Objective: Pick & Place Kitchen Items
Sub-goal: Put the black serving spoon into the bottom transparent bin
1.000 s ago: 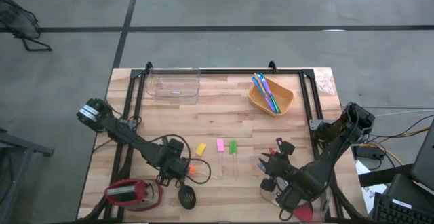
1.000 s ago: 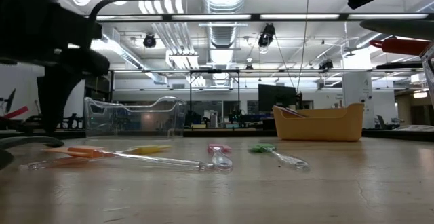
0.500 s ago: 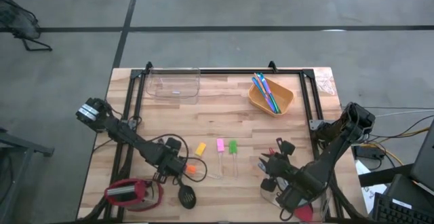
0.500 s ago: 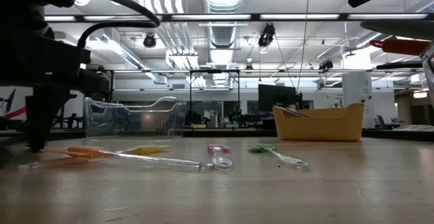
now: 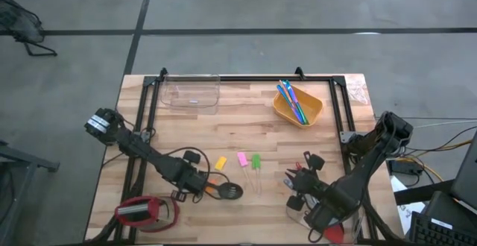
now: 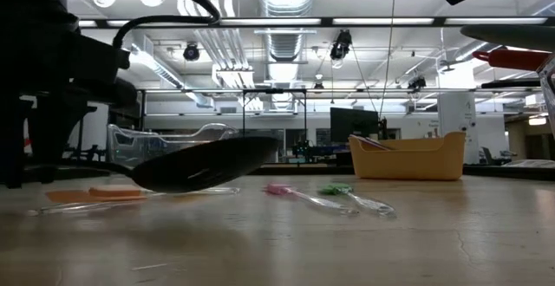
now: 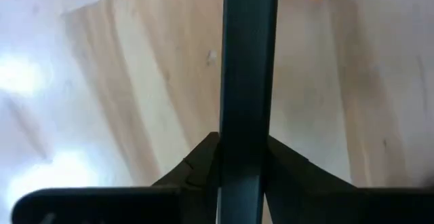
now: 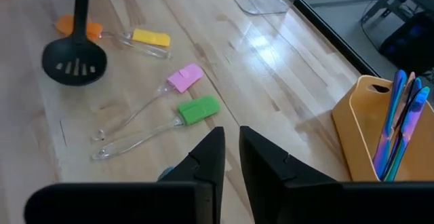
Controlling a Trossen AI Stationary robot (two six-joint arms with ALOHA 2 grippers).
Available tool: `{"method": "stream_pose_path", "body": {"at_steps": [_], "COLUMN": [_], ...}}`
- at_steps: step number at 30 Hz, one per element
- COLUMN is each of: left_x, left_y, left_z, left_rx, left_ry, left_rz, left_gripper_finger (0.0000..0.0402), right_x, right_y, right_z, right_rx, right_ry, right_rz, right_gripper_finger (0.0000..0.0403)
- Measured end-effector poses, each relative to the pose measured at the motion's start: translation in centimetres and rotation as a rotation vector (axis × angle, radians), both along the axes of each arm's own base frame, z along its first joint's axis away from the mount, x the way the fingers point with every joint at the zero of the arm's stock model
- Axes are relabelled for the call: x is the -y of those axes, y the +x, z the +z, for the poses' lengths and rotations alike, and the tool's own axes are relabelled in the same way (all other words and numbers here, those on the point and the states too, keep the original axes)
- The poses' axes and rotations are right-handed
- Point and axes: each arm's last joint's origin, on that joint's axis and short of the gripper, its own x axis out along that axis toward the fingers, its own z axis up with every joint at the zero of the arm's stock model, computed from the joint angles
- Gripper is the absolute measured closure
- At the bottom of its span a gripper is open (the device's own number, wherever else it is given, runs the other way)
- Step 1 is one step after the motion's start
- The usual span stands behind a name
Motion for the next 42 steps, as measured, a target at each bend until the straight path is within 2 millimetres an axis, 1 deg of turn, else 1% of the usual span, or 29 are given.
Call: {"method": "stream_pose_path", "body": {"at_steps": [2,4,7,10,17,20,24,27,31,35,38,42], "left_x": [0.0,0.0,-0.2,-0.1,0.4,0.5,0.5,0.5,0.8,1.1,1.3,1.3], "left_y": [0.1,0.5,1.1,1.9,3.8,4.5,5.5,6.5,7.7,8.9,9.5,9.8], "left_z": [0.6,1.5,3.1,4.9,8.9,10.1,10.8,10.5,9.9,10.0,10.5,11.0], "left_rx": [-0.003,0.025,0.103,0.194,0.347,0.383,0.407,0.377,0.342,0.336,0.350,0.365], "left_ry": [0.022,0.083,0.220,0.321,0.464,0.544,0.656,0.692,0.814,0.973,0.982,0.986], "left_rz": [0.008,0.023,0.041,0.051,-0.090,-0.144,-0.182,-0.228,-0.288,-0.310,-0.301,-0.292], "left_gripper_finger": [0.0317,0.0317,0.0317,0.0317,0.0314,0.0314,0.0314,0.0313,0.0313,0.0313,0.0313,0.0312], "right_x": [0.0,0.1,0.3,0.7,1.4,1.3,1.3,1.6,2.3,3.1,3.7,4.2], "right_y": [0.0,0.1,0.3,0.2,-0.7,-0.7,-0.5,-0.3,0.5,1.6,2.2,2.6], "right_z": [0.2,0.4,0.8,1.4,3.4,4.0,5.1,5.7,6.2,6.4,6.3,6.2], "right_rx": [0.010,0.029,0.054,0.077,0.153,0.195,0.262,0.265,0.252,0.213,0.207,0.203], "right_ry": [0.010,0.027,0.055,0.081,0.166,0.216,0.315,0.363,0.410,0.463,0.464,0.460], "right_rz": [0.000,-0.004,-0.016,-0.030,-0.046,-0.043,-0.039,-0.029,-0.010,0.011,-0.004,-0.017], "right_gripper_finger": [0.0352,0.0347,0.0337,0.0327,0.0307,0.0303,0.0296,0.0285,0.0256,0.0221,0.0199,0.0183]}}
